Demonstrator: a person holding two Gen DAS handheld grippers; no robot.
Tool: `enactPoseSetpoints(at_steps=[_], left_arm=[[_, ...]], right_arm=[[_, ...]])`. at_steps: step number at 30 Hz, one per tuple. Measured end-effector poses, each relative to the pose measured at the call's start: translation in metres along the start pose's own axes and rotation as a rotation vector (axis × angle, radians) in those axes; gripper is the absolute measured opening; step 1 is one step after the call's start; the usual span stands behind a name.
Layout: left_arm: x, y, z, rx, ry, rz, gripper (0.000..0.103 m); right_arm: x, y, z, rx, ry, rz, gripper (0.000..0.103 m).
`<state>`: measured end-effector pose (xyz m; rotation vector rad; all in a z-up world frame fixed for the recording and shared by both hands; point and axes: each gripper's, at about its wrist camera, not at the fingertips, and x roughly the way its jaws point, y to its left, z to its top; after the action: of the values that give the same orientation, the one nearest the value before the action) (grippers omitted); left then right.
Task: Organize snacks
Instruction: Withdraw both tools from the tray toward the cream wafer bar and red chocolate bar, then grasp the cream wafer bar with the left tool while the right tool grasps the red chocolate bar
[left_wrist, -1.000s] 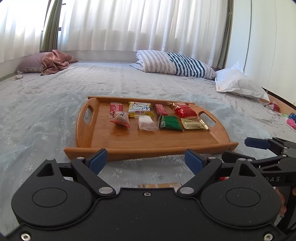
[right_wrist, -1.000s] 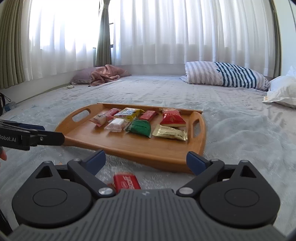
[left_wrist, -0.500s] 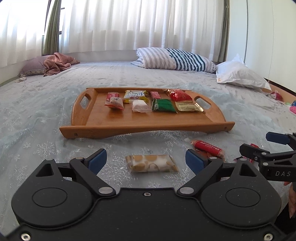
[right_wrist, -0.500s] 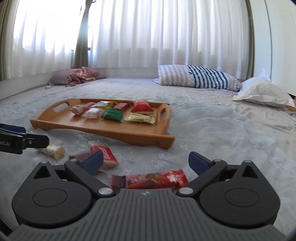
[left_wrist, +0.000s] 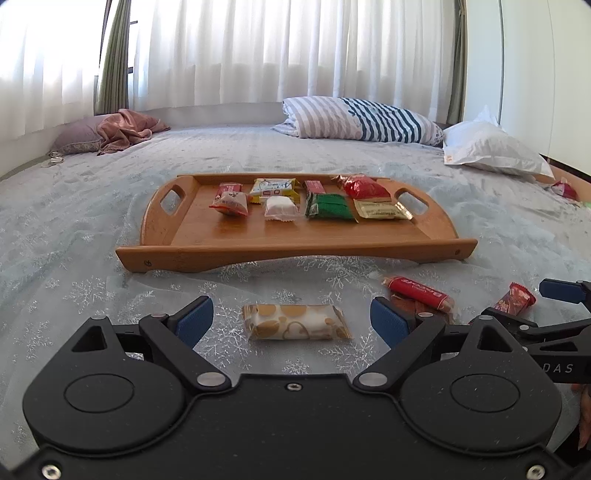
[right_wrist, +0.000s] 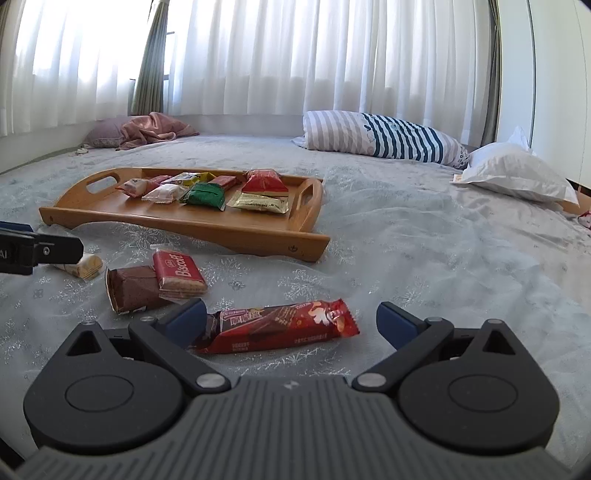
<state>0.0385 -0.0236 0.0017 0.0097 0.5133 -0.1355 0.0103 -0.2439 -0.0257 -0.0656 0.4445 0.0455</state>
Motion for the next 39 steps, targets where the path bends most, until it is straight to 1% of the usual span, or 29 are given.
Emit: enactPoseSetpoints(at_steps=[5, 8, 14, 22, 30, 33, 35, 37, 39], left_arm=[[0.004, -0.002, -0.003, -0.001, 0.007, -0.003, 0.088], [0.006, -0.003, -0.005, 0.005, 0.019, -0.008, 0.083], [0.014, -0.002, -0.009, -0.013, 0.048, -0.012, 0.067], [0.016, -0.003, -0.011, 0.001, 0.045, -0.008, 0.063], [0.015, -0.005, -0.011, 0.009, 0.038, -0.005, 0.063], [0.015, -0.005, -0.011, 0.01, 0.032, -0.002, 0.067], [0.015, -0.006, -0.011, 0.012, 0.02, 0.003, 0.077], [0.016, -0.006, -0.01, 0.013, 0.024, 0.004, 0.077], [0.02, -0.005, -0.009, 0.007, 0.049, -0.008, 0.073]], right_arm=[[0.004, 0.0, -0.002, 0.006, 0.012, 0.016, 0.103], [0.007, 0.0, -0.003, -0.003, 0.02, 0.024, 0.103], [0.009, 0.003, -0.005, -0.019, 0.027, 0.032, 0.103], [0.01, 0.002, -0.005, -0.003, 0.037, 0.036, 0.103], [0.011, 0.001, -0.004, -0.001, 0.039, 0.037, 0.103], [0.009, 0.001, -0.002, 0.008, 0.04, 0.036, 0.099], [0.006, 0.003, -0.001, 0.015, 0.04, 0.031, 0.093], [0.004, 0.008, 0.0, -0.003, 0.036, 0.024, 0.084], [0.002, 0.014, 0.001, -0.026, 0.029, 0.012, 0.079]])
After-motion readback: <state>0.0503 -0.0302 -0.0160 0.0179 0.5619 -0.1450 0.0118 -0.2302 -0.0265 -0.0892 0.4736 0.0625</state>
